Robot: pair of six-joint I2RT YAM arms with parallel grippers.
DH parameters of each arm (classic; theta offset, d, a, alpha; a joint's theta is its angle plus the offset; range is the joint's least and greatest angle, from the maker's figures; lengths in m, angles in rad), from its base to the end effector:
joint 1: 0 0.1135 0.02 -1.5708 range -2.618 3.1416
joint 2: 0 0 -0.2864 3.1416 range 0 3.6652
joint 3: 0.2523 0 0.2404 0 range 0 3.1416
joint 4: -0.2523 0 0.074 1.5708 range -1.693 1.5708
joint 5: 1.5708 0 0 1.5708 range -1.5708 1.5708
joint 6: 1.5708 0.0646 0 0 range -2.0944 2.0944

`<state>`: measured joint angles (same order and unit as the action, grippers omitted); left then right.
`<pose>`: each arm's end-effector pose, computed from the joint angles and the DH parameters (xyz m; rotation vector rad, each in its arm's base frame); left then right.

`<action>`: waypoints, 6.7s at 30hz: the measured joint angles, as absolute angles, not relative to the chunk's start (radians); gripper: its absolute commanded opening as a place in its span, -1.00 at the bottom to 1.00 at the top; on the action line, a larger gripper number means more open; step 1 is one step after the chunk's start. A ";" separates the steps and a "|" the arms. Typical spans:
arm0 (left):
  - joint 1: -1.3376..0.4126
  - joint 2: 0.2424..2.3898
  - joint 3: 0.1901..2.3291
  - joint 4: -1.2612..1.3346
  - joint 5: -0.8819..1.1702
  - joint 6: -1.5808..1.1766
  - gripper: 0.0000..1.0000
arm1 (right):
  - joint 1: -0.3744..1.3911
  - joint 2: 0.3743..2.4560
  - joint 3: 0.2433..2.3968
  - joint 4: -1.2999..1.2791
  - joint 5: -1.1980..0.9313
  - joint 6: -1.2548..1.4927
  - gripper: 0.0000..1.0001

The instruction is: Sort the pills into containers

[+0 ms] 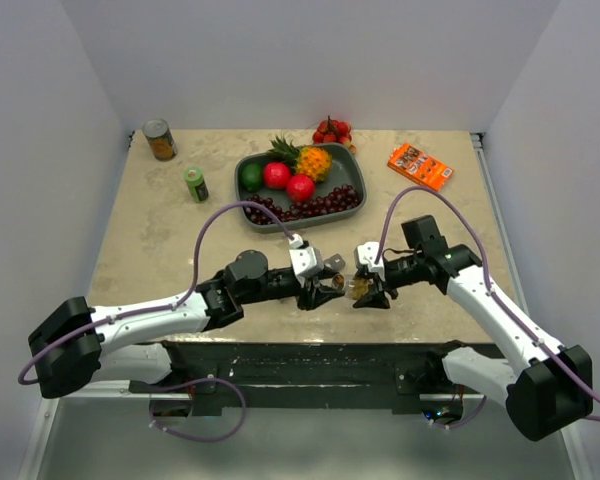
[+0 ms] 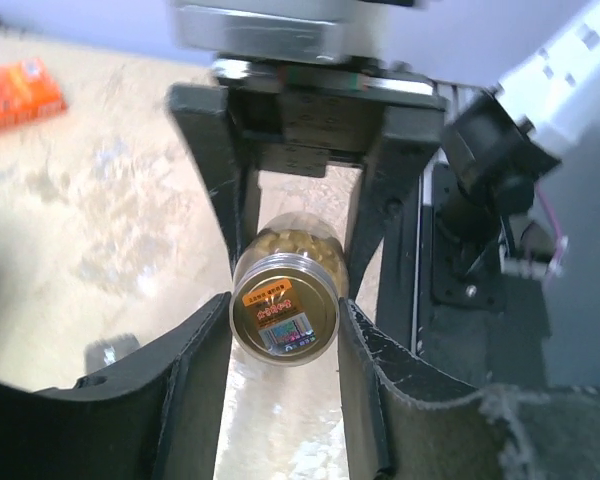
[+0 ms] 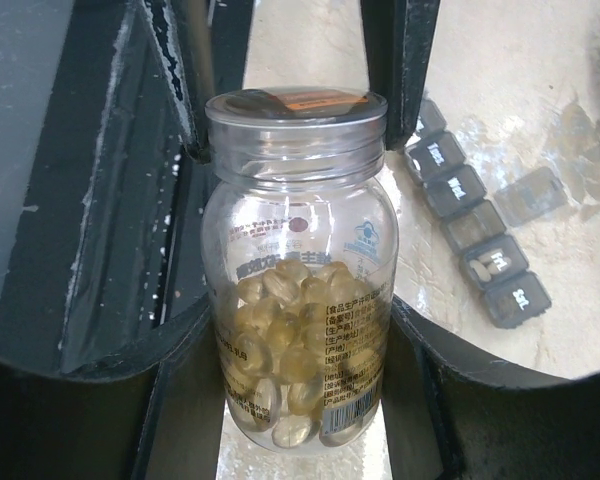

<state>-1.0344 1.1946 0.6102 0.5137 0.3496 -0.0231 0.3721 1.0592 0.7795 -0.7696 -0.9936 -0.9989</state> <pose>0.1222 -0.2489 0.2920 1.0875 1.3763 -1.0774 0.1429 0.1139 0.2619 -1.6333 1.4962 0.9503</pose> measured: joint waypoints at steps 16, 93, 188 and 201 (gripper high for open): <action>-1.035 1.262 0.795 0.125 -0.064 -1.113 0.33 | 0.369 1.060 0.768 -0.613 -0.848 -0.774 -1.00; -0.949 1.313 0.889 -0.020 0.175 -0.955 0.85 | 0.336 1.073 0.760 -0.659 -0.916 -0.889 -1.00; -0.958 0.919 0.480 0.303 0.411 0.216 0.86 | 0.322 1.071 0.761 -0.729 -0.987 -0.997 -0.97; -0.958 1.221 0.599 0.460 0.516 0.411 0.65 | 0.321 1.071 0.761 -0.738 -0.987 -1.007 -0.97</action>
<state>-0.9577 1.2205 0.5991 0.4603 0.5163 0.4114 0.3206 1.0706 0.7609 -0.7376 -0.9874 -1.0065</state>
